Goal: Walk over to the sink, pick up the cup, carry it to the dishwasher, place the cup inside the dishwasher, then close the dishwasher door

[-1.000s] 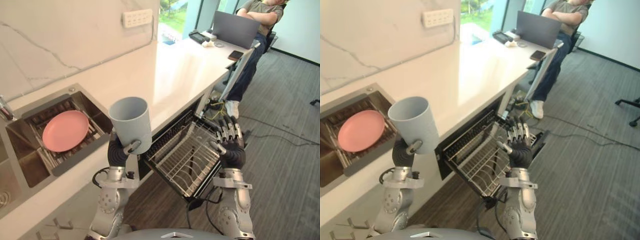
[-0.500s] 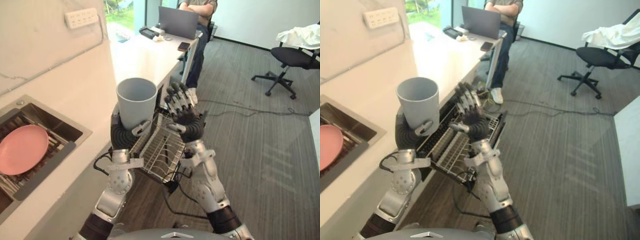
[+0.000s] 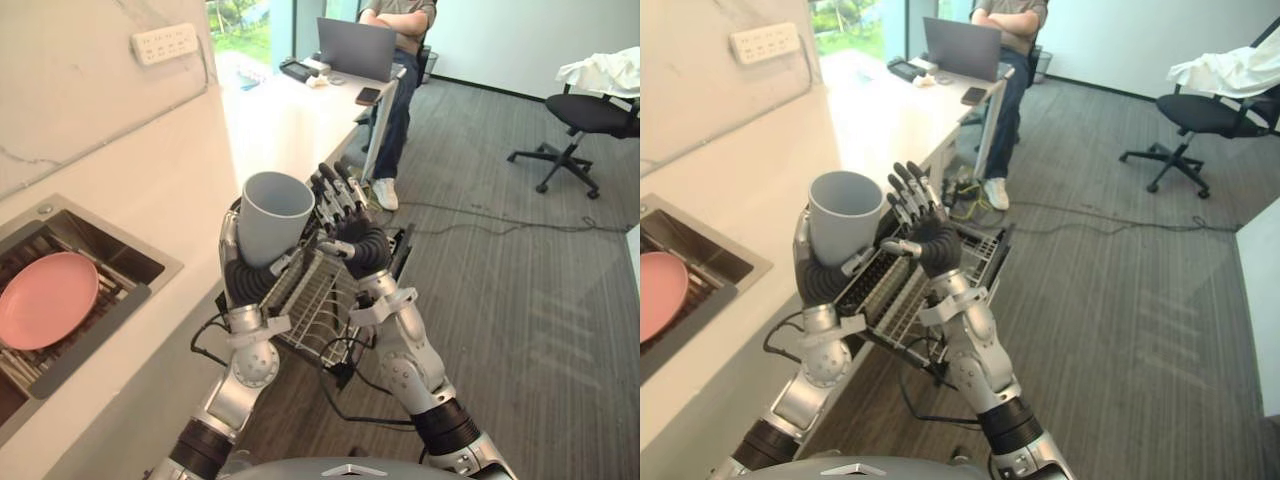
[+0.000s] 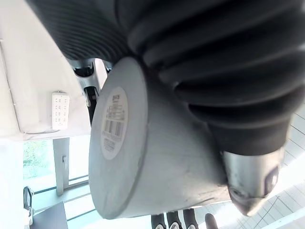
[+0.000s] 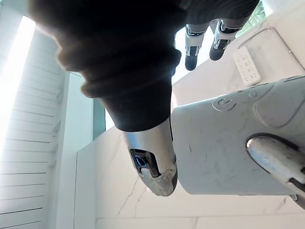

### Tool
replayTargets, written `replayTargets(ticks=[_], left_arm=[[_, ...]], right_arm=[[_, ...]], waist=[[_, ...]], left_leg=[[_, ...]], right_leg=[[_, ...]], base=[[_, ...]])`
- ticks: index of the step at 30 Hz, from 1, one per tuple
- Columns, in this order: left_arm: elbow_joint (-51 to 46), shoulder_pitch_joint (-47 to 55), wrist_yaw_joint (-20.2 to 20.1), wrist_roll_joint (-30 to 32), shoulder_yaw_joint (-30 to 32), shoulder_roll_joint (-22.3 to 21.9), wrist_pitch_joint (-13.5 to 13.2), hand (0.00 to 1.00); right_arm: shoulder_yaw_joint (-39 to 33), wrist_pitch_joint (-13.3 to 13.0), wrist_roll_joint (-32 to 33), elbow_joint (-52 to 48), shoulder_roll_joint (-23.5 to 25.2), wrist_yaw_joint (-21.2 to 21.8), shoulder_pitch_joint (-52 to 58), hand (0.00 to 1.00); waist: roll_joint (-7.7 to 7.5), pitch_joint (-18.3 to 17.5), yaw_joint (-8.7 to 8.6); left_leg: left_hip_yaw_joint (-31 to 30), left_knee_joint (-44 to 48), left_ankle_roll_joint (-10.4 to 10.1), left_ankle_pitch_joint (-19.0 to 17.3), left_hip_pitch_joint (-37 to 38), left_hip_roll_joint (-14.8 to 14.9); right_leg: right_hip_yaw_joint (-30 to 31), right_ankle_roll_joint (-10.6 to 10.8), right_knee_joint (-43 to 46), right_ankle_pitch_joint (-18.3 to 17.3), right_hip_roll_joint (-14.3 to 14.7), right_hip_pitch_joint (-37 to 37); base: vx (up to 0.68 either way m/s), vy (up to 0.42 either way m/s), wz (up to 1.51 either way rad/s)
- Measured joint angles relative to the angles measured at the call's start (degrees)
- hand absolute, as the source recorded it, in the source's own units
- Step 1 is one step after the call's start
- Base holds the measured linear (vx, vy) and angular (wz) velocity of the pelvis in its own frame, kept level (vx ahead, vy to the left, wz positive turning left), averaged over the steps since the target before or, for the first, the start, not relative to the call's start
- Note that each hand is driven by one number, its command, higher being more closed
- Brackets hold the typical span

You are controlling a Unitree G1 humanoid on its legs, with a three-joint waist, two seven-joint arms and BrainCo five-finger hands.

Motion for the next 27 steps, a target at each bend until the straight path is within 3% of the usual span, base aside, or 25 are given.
replayTargets(ticks=[5, 17, 18, 23, 27], left_arm=[[0.73, 0.00, 1.74, 6.62, -0.61, -0.29, 0.00, 1.00], [0.84, -0.01, 0.30, 10.32, -3.15, -0.15, 0.17, 1.00], [0.84, -0.01, 0.26, 10.32, -3.16, -0.15, 0.17, 1.00], [0.84, -0.01, 0.03, 10.33, -3.07, -0.05, 0.57, 1.00], [0.83, -0.01, -0.81, 10.33, -3.19, 0.21, 0.59, 1.00]], right_arm=[[1.14, 0.74, -0.05, 0.00, 0.12, -1.40, 1.83, 0.00], [4.89, 3.60, -1.18, -0.08, 1.07, -3.68, 2.70, 0.00], [4.92, 3.61, -1.18, -0.09, 1.06, -3.69, 2.70, 1.00], [5.39, 3.59, -2.10, -0.17, 0.82, -4.10, 2.81, 1.00], [5.83, 2.92, -3.54, -0.19, 0.76, -6.76, 2.82, 1.00]], waist=[[0.01, 0.01, -0.20], [0.00, -0.02, -0.03], [-0.01, -0.02, -0.02], [0.02, -0.04, -0.04], [0.04, -0.05, -0.03]], left_leg=[[0.10, -4.05, 0.21, 2.12, 2.34, -1.45], [0.21, -9.58, 0.47, 4.52, 4.94, -2.96], [0.21, -9.59, 0.47, 4.52, 4.94, -2.98], [0.14, -10.30, 0.62, 4.68, 4.98, -3.28], [0.09, -10.45, 0.64, 4.70, 4.94, -3.51]], right_leg=[[-0.04, 0.39, -0.20, 0.18, -0.50, 0.62], [-0.07, 1.25, -0.20, -0.06, -0.75, 0.85], [-0.07, 1.26, -0.20, -0.07, -0.77, 0.84], [-0.17, 1.38, -0.21, -0.09, -0.92, 0.68], [-0.23, 1.57, -0.21, -0.08, -1.18, 0.60]], base=[[0.00, 0.044, 0.00], [0.00, 0.008, 0.00], [0.00, 0.000, 0.00], [0.00, 0.000, 0.00], [0.00, 0.000, 0.00]])
